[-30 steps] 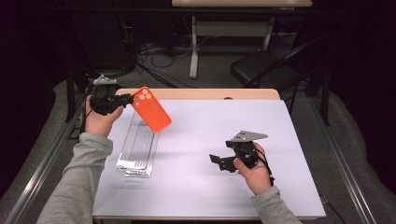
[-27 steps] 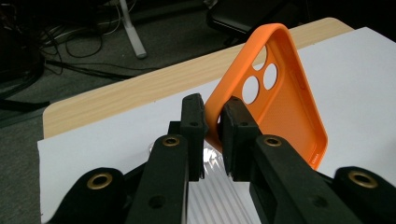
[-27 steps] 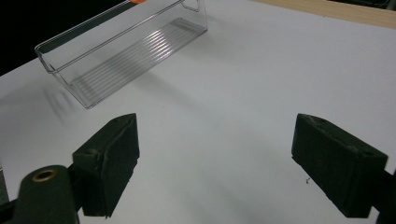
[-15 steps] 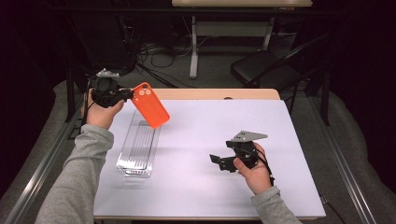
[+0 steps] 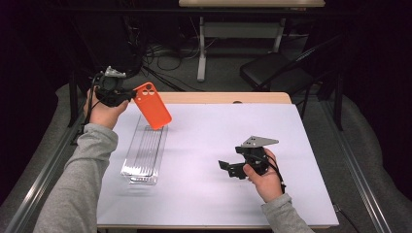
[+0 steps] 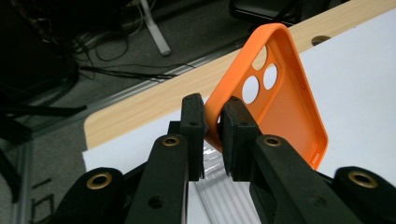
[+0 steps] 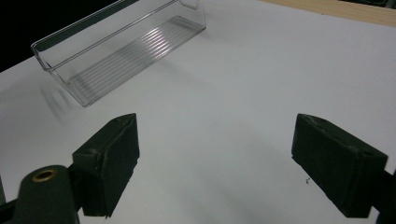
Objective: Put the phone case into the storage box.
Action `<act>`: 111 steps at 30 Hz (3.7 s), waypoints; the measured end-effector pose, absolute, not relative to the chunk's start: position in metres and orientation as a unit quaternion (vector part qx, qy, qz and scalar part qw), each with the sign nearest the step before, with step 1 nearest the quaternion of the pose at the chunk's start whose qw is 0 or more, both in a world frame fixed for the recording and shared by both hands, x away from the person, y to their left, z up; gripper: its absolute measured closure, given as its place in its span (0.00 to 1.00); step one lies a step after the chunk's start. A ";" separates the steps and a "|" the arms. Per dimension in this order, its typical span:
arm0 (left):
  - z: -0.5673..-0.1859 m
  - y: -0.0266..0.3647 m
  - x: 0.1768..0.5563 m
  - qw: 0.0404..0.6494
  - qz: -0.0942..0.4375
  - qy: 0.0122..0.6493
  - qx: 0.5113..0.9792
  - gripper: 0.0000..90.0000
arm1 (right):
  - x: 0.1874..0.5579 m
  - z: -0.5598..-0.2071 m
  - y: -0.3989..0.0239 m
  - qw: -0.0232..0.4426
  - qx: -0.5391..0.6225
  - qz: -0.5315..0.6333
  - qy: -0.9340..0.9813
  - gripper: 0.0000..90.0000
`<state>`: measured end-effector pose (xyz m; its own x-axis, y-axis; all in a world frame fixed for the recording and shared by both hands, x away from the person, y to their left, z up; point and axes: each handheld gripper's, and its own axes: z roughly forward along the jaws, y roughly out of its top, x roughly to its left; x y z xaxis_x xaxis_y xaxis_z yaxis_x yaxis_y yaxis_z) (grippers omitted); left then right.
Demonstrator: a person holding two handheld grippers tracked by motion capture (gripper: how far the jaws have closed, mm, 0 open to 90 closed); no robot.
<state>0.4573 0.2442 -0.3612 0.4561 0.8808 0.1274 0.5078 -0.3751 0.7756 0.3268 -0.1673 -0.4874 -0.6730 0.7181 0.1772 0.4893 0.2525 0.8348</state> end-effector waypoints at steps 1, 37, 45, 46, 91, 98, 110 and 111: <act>-0.362 0.245 0.458 0.340 0.276 0.442 0.783 0.89 | 0.327 -0.487 -0.167 0.120 0.387 0.473 0.782 0.17; -0.389 0.238 0.476 0.278 0.359 0.384 0.804 0.90 | 0.328 -0.489 -0.169 0.126 0.388 0.472 0.782 0.17; -0.395 0.242 0.481 0.274 0.362 0.388 0.802 0.90 | 0.329 -0.491 -0.170 0.126 0.388 0.473 0.781 0.17; -0.395 0.242 0.482 0.274 0.362 0.388 0.802 0.90 | 0.329 -0.491 -0.170 0.128 0.387 0.474 0.781 0.17; -0.437 0.240 0.489 0.262 0.391 0.314 0.825 0.90 | 0.328 -0.491 -0.176 0.129 0.397 0.475 0.774 0.17; -0.442 0.234 0.489 0.258 0.399 0.294 0.829 0.90 | 0.328 -0.491 -0.176 0.128 0.398 0.473 0.775 0.17; -0.448 0.227 0.491 0.251 0.406 0.271 0.836 0.90 | 0.328 -0.492 -0.177 0.130 0.400 0.475 0.773 0.17; -0.448 0.226 0.491 0.248 0.405 0.269 0.838 0.90 | 0.328 -0.492 -0.177 0.130 0.400 0.475 0.773 0.17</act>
